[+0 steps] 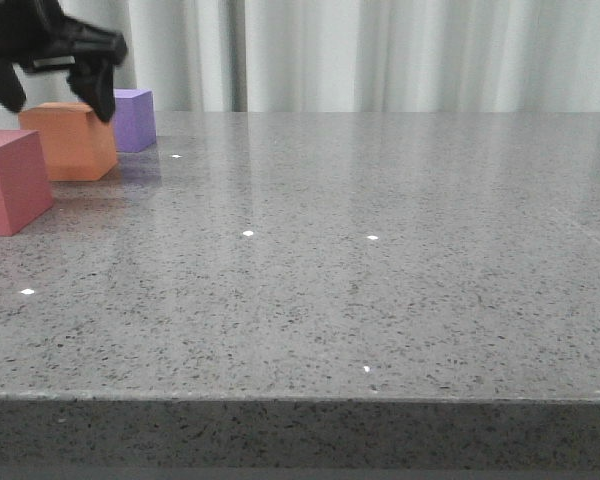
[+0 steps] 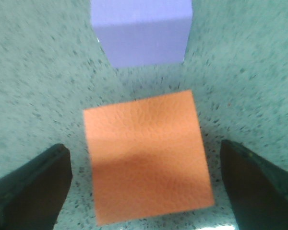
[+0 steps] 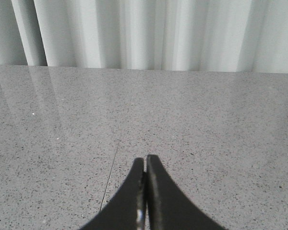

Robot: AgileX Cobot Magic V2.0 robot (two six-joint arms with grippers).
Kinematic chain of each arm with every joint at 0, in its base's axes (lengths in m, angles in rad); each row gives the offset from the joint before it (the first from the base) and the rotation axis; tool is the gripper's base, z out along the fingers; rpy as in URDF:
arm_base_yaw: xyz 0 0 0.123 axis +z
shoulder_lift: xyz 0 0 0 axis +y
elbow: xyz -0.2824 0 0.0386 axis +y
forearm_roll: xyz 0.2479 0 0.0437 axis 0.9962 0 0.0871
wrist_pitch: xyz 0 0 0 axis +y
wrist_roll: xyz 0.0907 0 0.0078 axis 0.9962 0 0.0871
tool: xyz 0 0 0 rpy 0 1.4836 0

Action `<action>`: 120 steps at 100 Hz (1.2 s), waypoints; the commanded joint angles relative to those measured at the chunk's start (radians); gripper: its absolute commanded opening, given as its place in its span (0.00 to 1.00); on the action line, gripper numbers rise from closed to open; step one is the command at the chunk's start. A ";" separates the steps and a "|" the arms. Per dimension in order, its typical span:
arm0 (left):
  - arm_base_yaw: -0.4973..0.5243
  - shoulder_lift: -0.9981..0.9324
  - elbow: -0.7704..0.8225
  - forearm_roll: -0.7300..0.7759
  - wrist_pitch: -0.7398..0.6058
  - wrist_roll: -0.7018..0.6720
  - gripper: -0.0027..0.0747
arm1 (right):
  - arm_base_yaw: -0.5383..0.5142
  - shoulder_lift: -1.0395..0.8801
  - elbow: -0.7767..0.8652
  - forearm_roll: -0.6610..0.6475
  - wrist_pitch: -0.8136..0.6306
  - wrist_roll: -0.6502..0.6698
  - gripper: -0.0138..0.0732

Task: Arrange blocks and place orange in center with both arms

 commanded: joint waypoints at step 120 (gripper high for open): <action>0.051 -1.293 0.972 -0.027 -0.439 -0.004 0.48 | -0.008 0.001 -0.024 -0.016 -0.074 -0.006 0.08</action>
